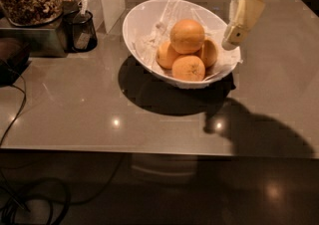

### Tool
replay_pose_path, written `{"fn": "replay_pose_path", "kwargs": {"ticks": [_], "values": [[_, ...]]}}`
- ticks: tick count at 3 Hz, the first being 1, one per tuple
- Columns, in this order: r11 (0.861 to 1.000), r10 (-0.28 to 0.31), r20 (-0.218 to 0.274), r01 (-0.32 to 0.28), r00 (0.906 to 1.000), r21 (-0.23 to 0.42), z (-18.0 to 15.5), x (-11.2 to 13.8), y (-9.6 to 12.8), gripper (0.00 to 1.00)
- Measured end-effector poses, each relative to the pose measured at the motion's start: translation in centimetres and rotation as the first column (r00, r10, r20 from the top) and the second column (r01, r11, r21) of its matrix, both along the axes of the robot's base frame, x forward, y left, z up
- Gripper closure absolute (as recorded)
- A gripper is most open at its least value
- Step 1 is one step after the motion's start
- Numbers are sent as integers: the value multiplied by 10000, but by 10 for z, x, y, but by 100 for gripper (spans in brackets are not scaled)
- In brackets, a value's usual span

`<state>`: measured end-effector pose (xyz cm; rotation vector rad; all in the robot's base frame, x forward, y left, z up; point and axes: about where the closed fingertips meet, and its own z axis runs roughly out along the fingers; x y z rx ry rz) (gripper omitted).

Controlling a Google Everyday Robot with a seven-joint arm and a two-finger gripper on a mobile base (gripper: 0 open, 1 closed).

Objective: Pick orange from white bowl

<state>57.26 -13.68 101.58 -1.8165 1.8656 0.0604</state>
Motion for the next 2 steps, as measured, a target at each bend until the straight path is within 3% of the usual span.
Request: {"fn": "replay_pose_path", "kwargs": {"ticks": [1,2], "values": [[10000,-8,25,8,10000,2,1,-1,0,0],[9990,68,-754,-36,9971,435,-28,12,11,0]]}}
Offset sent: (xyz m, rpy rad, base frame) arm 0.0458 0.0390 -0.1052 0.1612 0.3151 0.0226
